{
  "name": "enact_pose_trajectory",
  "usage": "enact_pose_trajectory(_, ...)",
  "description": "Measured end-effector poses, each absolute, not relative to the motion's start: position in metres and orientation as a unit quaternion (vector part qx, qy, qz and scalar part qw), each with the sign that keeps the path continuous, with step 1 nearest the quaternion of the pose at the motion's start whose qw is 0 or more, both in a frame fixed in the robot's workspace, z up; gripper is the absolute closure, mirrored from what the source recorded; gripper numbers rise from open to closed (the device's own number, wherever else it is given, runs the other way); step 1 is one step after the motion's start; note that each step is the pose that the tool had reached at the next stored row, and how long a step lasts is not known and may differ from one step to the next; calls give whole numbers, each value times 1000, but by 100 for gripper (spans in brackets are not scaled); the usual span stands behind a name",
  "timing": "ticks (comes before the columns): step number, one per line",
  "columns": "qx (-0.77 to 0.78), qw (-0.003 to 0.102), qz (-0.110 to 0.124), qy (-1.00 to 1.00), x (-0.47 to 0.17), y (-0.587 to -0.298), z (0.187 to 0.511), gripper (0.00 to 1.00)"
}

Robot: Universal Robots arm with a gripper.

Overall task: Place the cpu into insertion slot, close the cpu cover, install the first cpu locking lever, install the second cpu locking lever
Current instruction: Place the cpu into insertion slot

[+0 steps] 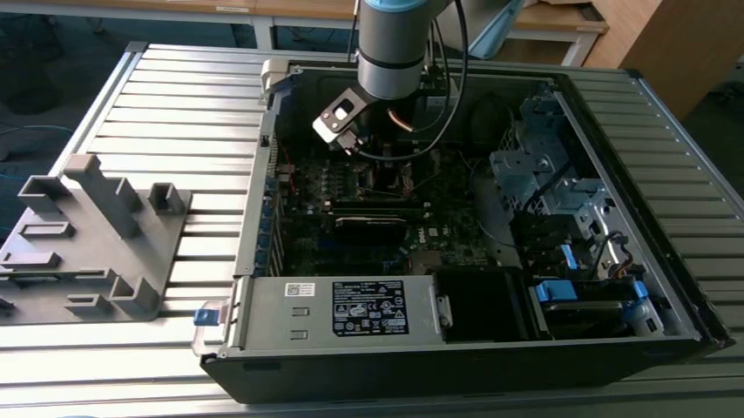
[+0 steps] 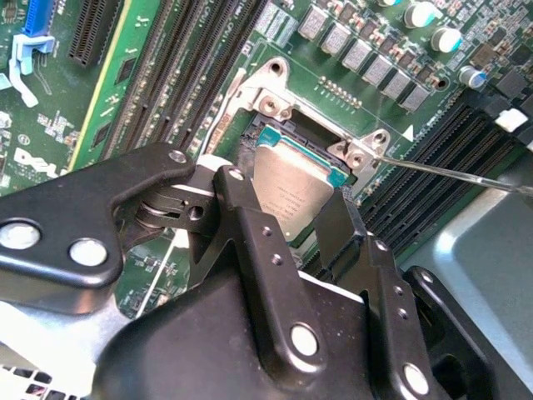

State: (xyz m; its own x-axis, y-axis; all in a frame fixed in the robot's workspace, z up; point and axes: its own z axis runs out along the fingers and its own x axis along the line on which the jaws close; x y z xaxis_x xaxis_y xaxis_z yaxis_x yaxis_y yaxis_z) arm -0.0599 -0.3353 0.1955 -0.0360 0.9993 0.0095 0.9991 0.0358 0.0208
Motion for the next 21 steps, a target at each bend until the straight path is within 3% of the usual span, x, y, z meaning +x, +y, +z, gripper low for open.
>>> enact_pose_trajectory(21,698,4,11,716,-59,-337,193,47)
